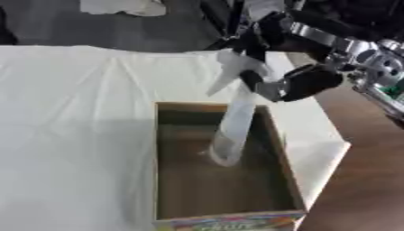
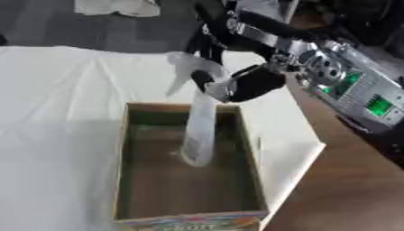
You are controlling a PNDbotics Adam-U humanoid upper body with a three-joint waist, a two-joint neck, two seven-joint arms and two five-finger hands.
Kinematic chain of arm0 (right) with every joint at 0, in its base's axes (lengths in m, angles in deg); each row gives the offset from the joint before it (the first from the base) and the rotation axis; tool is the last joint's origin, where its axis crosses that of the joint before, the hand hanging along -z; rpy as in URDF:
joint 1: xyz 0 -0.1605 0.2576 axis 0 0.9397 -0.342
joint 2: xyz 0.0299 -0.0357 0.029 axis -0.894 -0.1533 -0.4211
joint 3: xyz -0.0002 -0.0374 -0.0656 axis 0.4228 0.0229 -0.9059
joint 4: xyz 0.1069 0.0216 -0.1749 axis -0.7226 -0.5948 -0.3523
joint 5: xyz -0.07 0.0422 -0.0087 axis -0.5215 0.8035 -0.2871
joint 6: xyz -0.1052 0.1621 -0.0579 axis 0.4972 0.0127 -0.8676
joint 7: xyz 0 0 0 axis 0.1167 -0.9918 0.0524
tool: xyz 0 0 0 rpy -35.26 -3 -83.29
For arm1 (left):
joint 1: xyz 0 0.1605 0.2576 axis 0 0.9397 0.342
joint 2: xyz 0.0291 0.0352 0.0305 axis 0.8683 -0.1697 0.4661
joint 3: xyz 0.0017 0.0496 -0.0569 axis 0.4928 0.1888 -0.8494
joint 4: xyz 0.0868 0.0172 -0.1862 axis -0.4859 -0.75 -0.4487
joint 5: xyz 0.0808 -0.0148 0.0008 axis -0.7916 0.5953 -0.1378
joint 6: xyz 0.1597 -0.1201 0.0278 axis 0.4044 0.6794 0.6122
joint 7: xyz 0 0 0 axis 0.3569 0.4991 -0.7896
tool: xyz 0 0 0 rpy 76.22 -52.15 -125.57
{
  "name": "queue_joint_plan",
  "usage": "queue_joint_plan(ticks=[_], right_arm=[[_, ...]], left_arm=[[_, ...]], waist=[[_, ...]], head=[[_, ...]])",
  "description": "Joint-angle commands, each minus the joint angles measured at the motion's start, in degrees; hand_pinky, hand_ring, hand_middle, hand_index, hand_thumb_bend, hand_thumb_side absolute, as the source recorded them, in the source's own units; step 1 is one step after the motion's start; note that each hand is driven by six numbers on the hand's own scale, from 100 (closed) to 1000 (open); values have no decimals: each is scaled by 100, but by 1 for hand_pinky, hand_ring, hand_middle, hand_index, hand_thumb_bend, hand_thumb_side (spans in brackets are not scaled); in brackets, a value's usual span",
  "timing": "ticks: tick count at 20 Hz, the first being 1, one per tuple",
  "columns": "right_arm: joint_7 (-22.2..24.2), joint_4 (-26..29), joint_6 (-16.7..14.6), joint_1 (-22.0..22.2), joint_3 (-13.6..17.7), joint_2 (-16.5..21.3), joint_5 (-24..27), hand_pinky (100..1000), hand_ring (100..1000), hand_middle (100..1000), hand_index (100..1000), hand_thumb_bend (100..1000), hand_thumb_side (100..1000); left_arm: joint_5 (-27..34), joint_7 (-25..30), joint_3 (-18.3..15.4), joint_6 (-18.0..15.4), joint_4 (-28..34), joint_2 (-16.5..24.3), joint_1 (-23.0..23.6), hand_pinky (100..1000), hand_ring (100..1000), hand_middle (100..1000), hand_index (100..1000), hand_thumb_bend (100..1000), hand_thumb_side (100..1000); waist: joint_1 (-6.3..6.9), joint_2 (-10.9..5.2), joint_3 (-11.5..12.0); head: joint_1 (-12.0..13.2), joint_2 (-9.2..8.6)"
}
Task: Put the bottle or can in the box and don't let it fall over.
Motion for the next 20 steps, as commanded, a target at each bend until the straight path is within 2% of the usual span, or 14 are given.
queue_joint_plan(ticks=[1, 2, 11, 15, 20], right_arm=[[-25, 52, -35, -24, 61, 115, -95, 634, 453, 394, 590, 115, 100], [-18, 52, -46, -12, 53, 116, -120, 636, 458, 401, 596, 127, 100], [102, 52, -173, 42, 57, 131, -421, 688, 581, 513, 694, 246, 332], [97, 52, -220, 57, 93, 132, -509, 699, 620, 549, 714, 265, 413], [110, 52, -265, 33, 135, 125, -563, 712, 653, 578, 742, 288, 463]], left_arm=[[-39, 5, -13, 14, 67, 101, -75, 809, 840, 820, 799, 262, 972], [-39, 7, -11, 16, 67, 99, -75, 809, 840, 820, 799, 262, 972], [-41, 10, -13, 14, 70, 97, -97, 809, 840, 820, 799, 262, 971], [-46, 5, -16, 15, 67, 95, -92, 809, 840, 820, 799, 262, 971], [-42, 0, -19, 12, 65, 93, -92, 809, 839, 820, 799, 262, 971]], waist=[[48, -67, -8], [50, -63, -9], [63, -48, -7], [59, -47, -10], [58, -52, -5]], head=[[4, -53], [5, -54], [15, -83], [21, -106], [33, -109]])
